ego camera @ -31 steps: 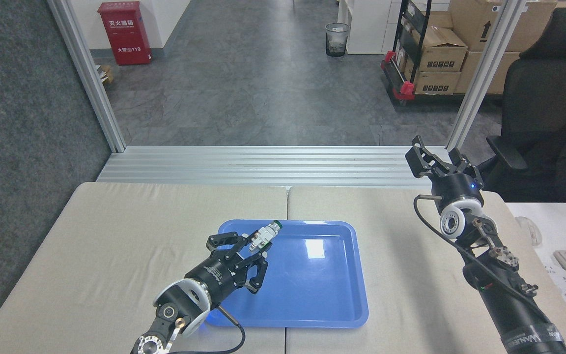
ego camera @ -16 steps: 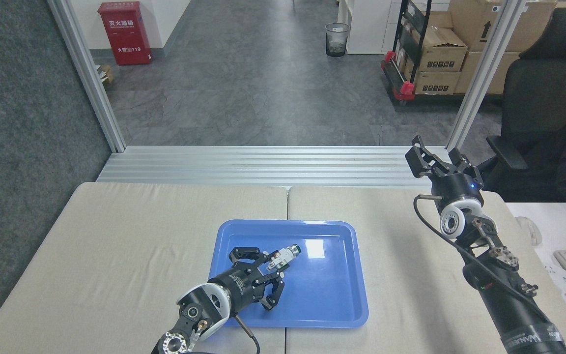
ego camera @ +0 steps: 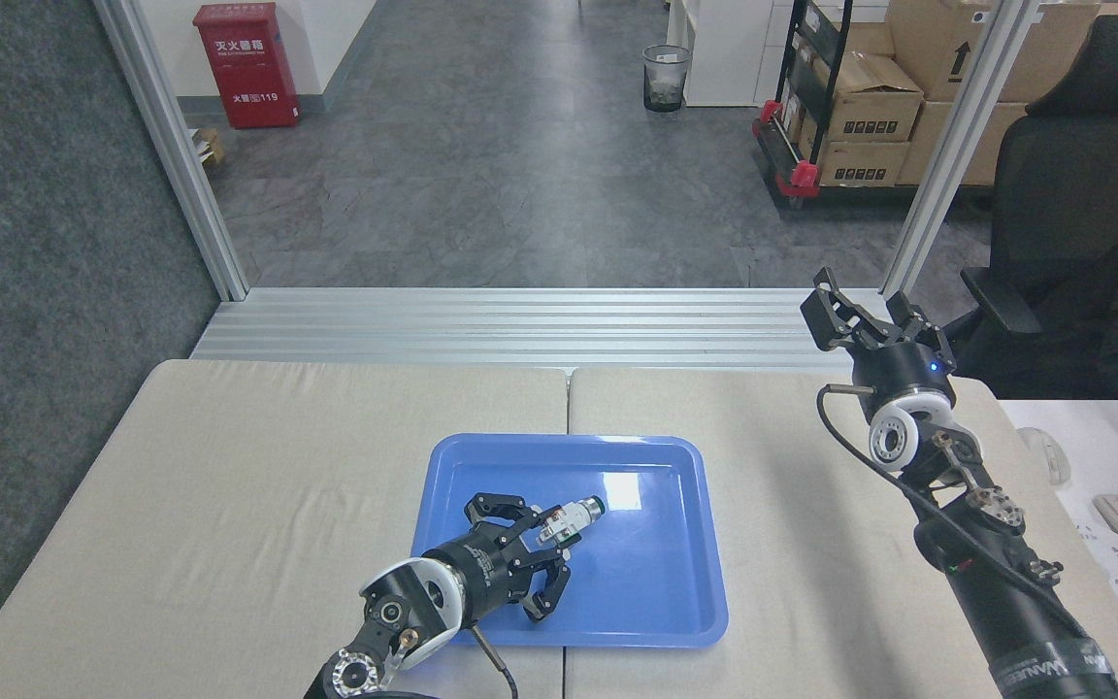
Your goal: Pick up switch part and place in tray
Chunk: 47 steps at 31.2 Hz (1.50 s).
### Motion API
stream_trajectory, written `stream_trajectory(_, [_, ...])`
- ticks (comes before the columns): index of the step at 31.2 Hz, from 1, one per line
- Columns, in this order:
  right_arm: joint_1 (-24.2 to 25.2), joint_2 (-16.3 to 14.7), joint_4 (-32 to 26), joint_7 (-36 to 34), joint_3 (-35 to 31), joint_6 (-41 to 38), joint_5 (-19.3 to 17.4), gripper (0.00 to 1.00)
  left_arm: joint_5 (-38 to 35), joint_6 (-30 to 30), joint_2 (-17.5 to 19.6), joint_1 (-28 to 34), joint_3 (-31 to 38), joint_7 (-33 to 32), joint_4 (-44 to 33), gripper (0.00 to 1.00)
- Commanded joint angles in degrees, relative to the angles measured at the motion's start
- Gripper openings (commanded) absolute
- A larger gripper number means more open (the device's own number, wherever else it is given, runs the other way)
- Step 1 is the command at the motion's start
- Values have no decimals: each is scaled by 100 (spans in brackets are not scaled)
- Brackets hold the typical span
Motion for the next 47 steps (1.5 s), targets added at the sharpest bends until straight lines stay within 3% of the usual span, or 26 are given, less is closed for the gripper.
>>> stream_trajectory(1, [0,-2,0,3,0,0,0,99,-2,33,22,-47,-44,2,-358,99])
stream_trajectory(7, [0,-2,0,3,0,0,0,99,130,85,5,-20,9,2,-648,99])
stream_trajectory(10, [0,-2,0,3,0,0,0,99,253,400,-30,-99,237,80,-754,99])
stream_trajectory(16, [0,-2,0,-6,0,0,0,99,1192,1929,22,-547,1142,353,-719,100])
stream_trajectory(21, [0,-2,0,3,0,0,0,99,1378,3449,66,-899,1801,520,-386,99])
stream_trajectory(25, [0,-2,0,3,0,0,0,99,1387,3961,128,-978,1837,529,-130,99])
stream_trajectory(34, [0,-2,0,3,0,0,0,99,2151,4005,128,-1347,1837,511,309,99])
stream_trajectory(47, [0,7,0,3,0,0,0,99,2152,3988,128,-1435,1820,520,424,100])
